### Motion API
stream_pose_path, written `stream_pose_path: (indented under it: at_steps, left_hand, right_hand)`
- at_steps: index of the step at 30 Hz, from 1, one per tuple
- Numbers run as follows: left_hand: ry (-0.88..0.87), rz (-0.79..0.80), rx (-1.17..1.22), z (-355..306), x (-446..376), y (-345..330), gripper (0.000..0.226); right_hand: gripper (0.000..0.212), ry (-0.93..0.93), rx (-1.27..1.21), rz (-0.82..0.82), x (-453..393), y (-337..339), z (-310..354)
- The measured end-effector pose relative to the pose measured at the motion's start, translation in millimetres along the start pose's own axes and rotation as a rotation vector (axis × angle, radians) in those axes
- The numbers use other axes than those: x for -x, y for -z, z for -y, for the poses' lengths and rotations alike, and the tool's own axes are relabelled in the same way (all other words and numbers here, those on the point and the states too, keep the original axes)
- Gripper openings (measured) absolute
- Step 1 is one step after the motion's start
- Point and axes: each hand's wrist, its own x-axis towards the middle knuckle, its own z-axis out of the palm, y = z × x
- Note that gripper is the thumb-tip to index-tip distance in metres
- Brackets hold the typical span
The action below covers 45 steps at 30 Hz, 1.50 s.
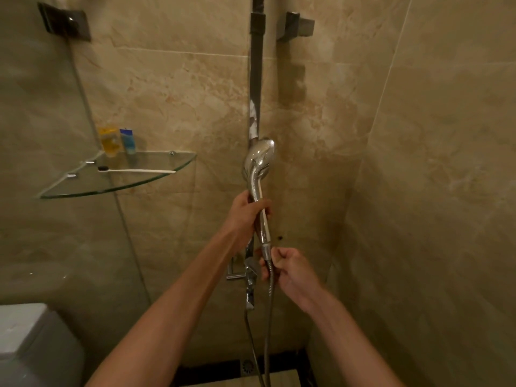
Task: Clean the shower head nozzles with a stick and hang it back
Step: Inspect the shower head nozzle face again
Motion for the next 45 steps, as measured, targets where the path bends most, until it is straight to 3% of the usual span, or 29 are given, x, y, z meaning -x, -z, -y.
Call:
stream_pose_path:
  at_steps: [8,14,18,28,32,34,38,42,45]
  left_hand:
    - [0.15,0.195,-0.072,-19.8,-2.7,8.8,0.012]
    - [0.144,0.067,-0.06,-25.1,-0.5,7.5,0.01]
    - [0.105,0.001,-0.008,-24.2,3.5,6.0,0.023]
    - [0.16,0.115,0.184,-27.3,5.6,6.4,0.026]
    - [0.042,0.067,0.029,-19.5,5.5,-3.0,0.037]
    - [-0.009,0.0,-0.051,-14.3,5.5,-4.5,0.027]
    - [-0.003,-0.081,-0.001,-14.0,3.8,-7.9,0.027]
    - [0.088,0.062,0.213,-23.0,2.2,-2.7,0.041]
    - [0.098,0.176,0.197,-23.2,3.1,3.5,0.049]
  right_hand:
    - [0.022,0.053,0.195,-0.054,0.0,1.1,-5.8]
    - [0.025,0.09,0.226,-0.055,-4.8,7.8,-4.7]
    - [0.024,0.074,0.208,-0.037,-9.6,14.5,-4.6]
    - [0.026,0.077,0.036,-0.014,-22.2,23.2,-6.8]
    - [0.021,0.108,0.158,-0.013,-25.0,21.1,-9.0]
    - [0.021,0.126,0.178,-0.025,-25.5,17.9,-11.4]
    - [0.028,0.151,0.038,-0.048,-24.1,11.2,-11.3]
    - [0.031,0.127,-0.049,0.005,-23.3,15.0,-1.4]
    - [0.031,0.112,-0.033,0.011,-23.7,16.2,-2.2]
